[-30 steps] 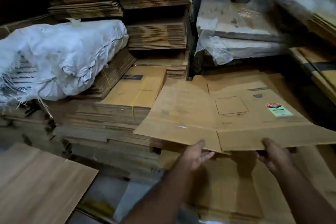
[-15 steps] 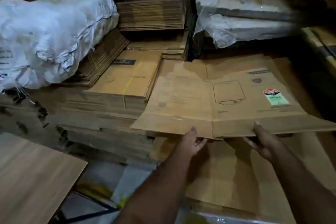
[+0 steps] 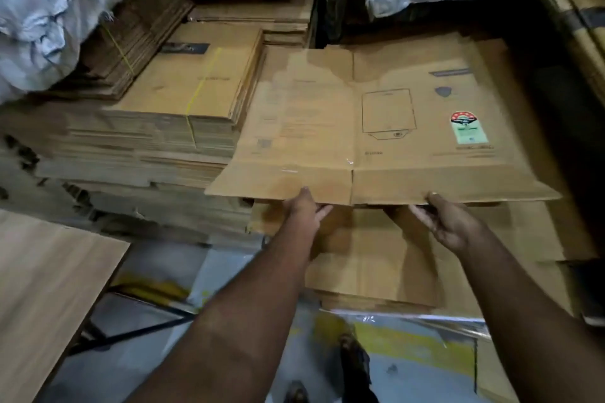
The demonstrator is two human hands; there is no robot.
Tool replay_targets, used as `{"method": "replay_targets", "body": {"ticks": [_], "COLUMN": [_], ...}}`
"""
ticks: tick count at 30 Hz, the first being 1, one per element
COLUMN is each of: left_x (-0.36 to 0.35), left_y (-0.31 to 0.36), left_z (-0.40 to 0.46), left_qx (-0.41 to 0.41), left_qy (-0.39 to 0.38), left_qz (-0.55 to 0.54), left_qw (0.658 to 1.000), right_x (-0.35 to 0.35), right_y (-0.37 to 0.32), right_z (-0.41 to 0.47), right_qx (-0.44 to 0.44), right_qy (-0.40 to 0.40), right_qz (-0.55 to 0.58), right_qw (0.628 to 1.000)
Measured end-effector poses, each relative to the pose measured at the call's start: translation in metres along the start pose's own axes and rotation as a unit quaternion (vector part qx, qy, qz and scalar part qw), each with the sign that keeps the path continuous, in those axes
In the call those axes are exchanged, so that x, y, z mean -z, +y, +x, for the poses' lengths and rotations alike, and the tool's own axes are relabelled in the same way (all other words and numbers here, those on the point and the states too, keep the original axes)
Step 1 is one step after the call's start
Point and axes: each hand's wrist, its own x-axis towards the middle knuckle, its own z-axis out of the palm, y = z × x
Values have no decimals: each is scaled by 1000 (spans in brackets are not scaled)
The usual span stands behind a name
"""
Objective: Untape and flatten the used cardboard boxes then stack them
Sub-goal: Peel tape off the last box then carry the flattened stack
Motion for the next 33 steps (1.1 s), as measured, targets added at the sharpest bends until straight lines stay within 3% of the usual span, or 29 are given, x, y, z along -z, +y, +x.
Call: {"method": "replay_targets", "body": {"ticks": [3, 7, 11, 14, 19, 21, 25, 27, 28, 29, 33], "left_x": [13, 25, 32, 40, 39, 43, 53, 55, 57, 59, 85], "left_y": [-11, -38, -56, -61, -73, -71, -49, -36, -31, -27, -18], "left_z": [14, 38, 47, 51, 71, 75, 66, 59, 53, 49, 33], "left_qx": [46, 58, 100, 83, 57, 55, 80, 77, 65, 51, -31], "left_qy": [-15, -34, -20, -24, 10, 17, -45, -63, -61, -61, -83], "left_qz": [82, 191, 252, 266, 349, 388, 438, 413, 391, 371, 308], "left_qw": [995, 979, 962, 960, 935, 920, 894, 905, 916, 925, 947], "right_x": [13, 45, 45, 48, 54, 52, 31, 12, -1, -14, -54], "right_y": [7, 36, 58, 59, 46, 30, 4, 7, 14, 25, 86], "right_z": [15, 31, 44, 59, 75, 82, 91, 85, 79, 72, 45], "right_qx": [-89, -173, -189, -179, -220, -280, -368, -359, -345, -316, -133], "right_qy": [29, 51, 52, 68, 73, 50, -31, -71, -83, -93, -124], "right_qz": [-138, -300, -346, -380, -468, -526, -714, -760, -770, -765, -684], "right_qw": [986, 937, 917, 905, 853, 802, 595, 537, 531, 553, 706]}}
